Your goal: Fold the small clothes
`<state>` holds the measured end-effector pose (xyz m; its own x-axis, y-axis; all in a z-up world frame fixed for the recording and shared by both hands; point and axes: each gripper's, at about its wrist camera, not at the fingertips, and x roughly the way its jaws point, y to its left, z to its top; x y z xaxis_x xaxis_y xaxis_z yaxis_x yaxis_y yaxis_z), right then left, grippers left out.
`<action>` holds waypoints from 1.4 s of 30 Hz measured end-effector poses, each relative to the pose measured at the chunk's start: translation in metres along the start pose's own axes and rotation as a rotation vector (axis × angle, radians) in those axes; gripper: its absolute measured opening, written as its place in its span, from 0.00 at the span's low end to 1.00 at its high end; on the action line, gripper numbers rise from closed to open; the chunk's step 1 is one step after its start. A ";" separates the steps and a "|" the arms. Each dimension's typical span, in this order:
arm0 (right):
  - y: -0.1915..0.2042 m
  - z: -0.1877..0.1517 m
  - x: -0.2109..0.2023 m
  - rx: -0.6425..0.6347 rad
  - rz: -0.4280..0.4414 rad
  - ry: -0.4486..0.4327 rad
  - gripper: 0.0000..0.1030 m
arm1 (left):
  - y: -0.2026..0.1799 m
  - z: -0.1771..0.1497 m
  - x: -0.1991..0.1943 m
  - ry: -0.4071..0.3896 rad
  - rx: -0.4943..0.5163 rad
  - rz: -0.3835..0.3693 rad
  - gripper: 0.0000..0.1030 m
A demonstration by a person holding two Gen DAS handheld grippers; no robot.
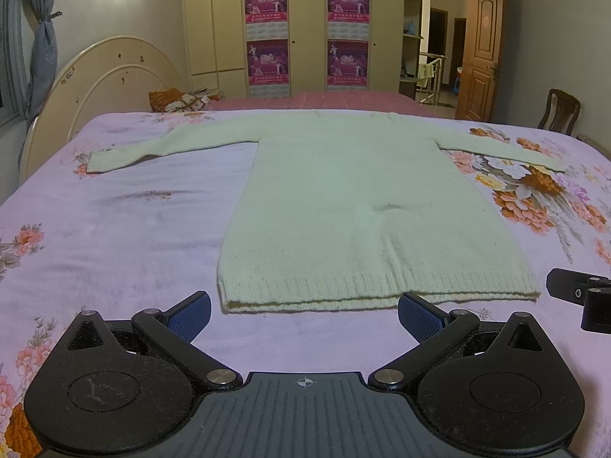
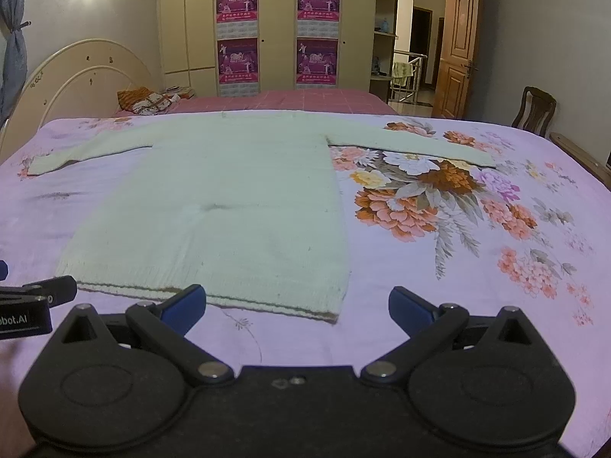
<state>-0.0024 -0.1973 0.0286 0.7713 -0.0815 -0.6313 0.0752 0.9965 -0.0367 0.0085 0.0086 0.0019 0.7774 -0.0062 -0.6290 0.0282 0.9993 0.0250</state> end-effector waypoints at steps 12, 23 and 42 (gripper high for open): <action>0.000 -0.001 -0.001 0.003 -0.001 -0.002 0.99 | 0.002 -0.001 0.001 -0.001 -0.003 0.003 1.00; 0.003 -0.001 -0.001 0.001 -0.001 -0.001 0.99 | 0.005 -0.003 0.001 0.000 -0.006 0.006 1.00; 0.001 -0.001 0.000 0.004 -0.010 -0.004 0.99 | 0.006 -0.001 0.008 0.016 -0.024 -0.002 1.00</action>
<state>-0.0029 -0.1958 0.0280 0.7728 -0.0918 -0.6279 0.0858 0.9955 -0.0399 0.0140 0.0144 -0.0033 0.7673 -0.0078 -0.6412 0.0146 0.9999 0.0054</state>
